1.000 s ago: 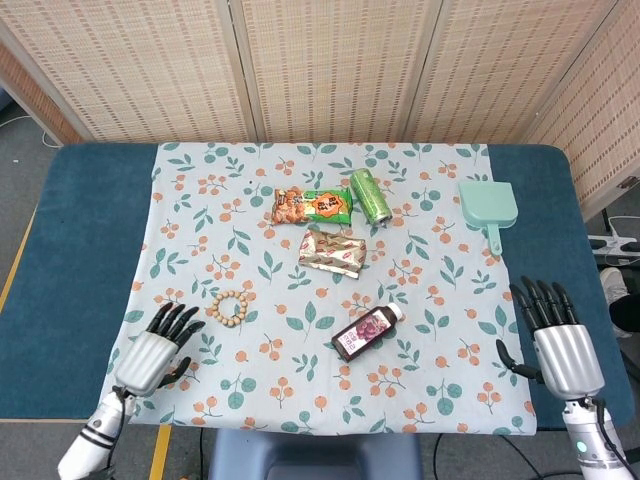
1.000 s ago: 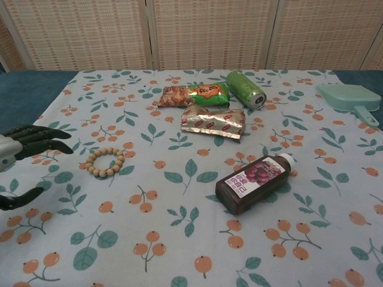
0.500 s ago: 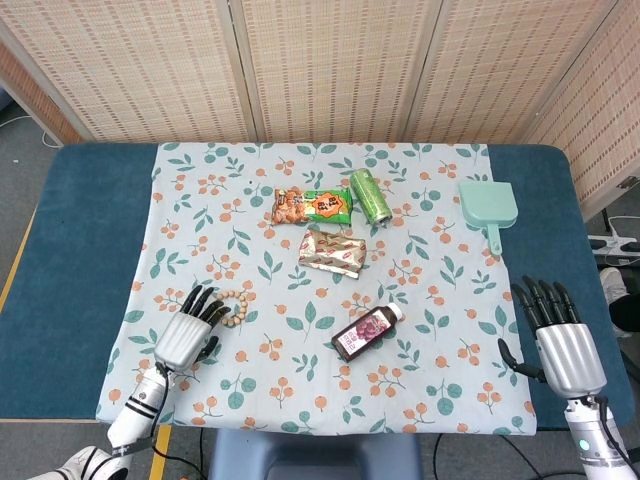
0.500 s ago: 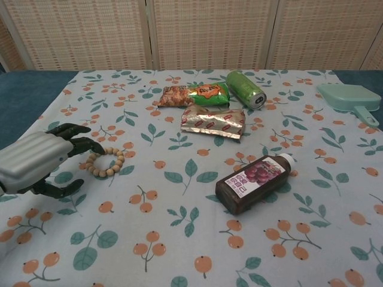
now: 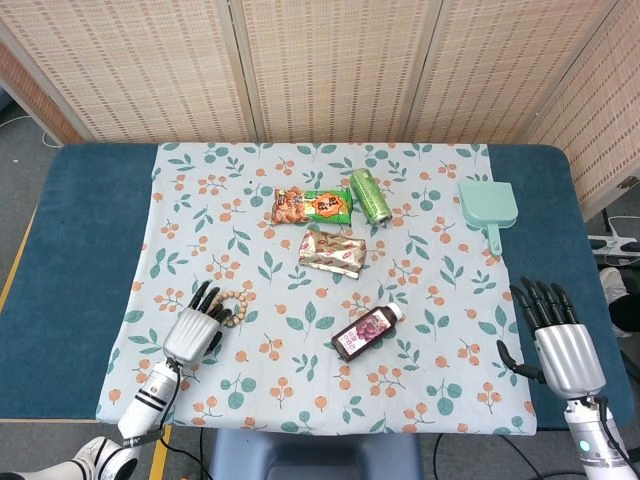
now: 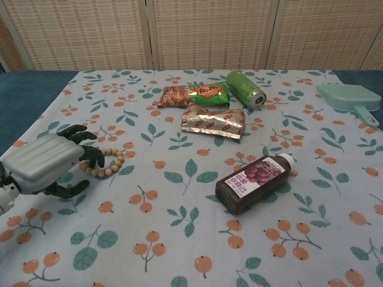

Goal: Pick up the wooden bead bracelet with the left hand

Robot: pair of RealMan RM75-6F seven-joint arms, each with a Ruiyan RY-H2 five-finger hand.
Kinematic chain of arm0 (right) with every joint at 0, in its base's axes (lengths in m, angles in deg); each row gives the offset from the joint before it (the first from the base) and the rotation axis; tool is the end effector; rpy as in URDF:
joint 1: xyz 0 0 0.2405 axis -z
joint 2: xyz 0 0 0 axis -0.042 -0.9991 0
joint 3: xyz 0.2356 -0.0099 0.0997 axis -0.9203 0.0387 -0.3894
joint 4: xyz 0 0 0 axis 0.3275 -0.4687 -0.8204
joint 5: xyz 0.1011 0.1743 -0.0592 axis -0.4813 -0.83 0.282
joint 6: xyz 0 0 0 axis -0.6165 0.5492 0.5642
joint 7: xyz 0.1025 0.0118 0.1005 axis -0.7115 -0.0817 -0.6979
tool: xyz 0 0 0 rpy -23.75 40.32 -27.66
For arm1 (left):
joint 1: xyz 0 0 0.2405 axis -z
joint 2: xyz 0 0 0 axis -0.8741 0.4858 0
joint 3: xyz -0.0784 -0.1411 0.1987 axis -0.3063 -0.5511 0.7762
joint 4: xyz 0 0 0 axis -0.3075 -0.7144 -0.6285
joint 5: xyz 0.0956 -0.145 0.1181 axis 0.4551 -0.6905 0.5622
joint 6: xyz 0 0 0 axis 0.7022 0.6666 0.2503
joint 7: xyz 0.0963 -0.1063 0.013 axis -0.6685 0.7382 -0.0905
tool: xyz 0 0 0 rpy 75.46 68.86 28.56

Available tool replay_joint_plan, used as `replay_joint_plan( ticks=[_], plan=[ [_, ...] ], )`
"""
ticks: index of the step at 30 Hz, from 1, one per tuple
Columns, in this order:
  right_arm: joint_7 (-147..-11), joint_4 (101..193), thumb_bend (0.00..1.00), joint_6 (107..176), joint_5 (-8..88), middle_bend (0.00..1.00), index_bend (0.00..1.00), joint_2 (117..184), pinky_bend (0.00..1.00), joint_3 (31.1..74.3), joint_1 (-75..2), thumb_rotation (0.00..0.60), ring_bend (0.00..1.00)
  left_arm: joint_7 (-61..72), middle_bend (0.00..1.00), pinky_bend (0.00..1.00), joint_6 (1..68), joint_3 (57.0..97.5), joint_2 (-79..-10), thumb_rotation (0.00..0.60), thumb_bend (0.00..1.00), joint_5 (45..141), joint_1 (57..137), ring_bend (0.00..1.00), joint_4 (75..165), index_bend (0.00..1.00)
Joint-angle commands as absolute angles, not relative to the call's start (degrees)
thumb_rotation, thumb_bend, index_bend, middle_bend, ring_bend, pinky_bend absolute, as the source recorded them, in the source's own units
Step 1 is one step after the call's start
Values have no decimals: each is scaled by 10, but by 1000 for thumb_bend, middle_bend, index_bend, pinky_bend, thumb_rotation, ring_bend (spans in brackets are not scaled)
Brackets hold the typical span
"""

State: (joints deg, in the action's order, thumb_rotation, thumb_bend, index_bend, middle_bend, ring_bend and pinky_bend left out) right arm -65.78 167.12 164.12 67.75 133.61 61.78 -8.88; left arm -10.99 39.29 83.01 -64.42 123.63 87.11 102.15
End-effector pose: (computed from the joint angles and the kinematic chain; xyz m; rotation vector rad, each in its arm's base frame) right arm -0.2844 -0.1814 0.1376 1.5079 -0.7565 0.8784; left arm -0.2441 0.2805 -0.0571 -1.8888 -0.5206 -0.8233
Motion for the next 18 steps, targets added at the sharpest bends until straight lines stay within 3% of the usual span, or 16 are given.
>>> replay_joint_plan(
  ticks=[1,18],
  plan=[
    [-657,1671,349,1645,678,0,0,1336,0,616,-87,250,0,-119,423,18,389,834,-648,600,431,1233,873,130,1016,397],
    [-654,1678,349,1634,674,0,0,1333,0,614,-86,250,0,-173,548,19,366,836,-651,600,421,1210,885,214,1008,505]
  ],
)
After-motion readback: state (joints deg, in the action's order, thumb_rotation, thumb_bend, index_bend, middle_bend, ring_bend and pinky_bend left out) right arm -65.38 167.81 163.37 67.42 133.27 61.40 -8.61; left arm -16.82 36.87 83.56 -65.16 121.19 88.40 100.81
